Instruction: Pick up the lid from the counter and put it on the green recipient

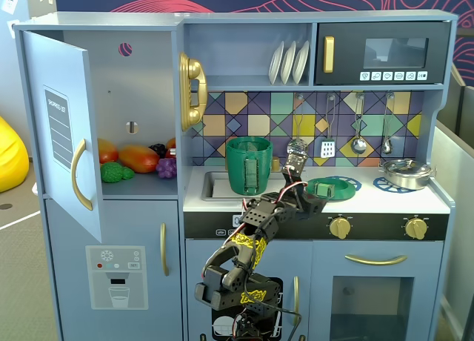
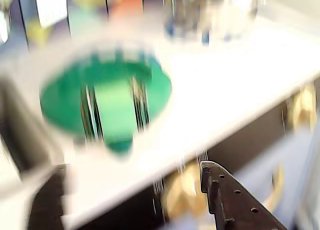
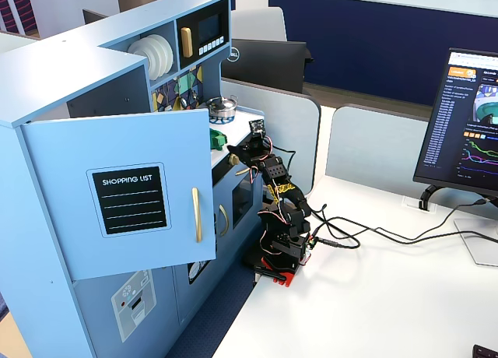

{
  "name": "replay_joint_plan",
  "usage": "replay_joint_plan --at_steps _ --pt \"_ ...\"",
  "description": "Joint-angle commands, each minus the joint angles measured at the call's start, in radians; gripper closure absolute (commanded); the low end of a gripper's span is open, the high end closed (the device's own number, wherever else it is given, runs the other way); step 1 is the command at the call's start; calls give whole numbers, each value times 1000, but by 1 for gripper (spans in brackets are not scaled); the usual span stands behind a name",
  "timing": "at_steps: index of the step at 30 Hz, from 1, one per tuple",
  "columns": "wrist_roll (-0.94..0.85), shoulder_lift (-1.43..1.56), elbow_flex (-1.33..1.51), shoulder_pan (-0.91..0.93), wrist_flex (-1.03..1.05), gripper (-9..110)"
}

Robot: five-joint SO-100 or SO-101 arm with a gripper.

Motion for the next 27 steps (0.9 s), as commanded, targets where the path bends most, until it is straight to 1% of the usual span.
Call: replay_joint_plan --at_steps 1,5,10,27 --pt "14 -8 28 9 -225 57" --pt "9 -92 52 -6 -382 54" --pt "5 -239 44 0 -543 55" --pt "-12 -548 -195 -28 -538 58"
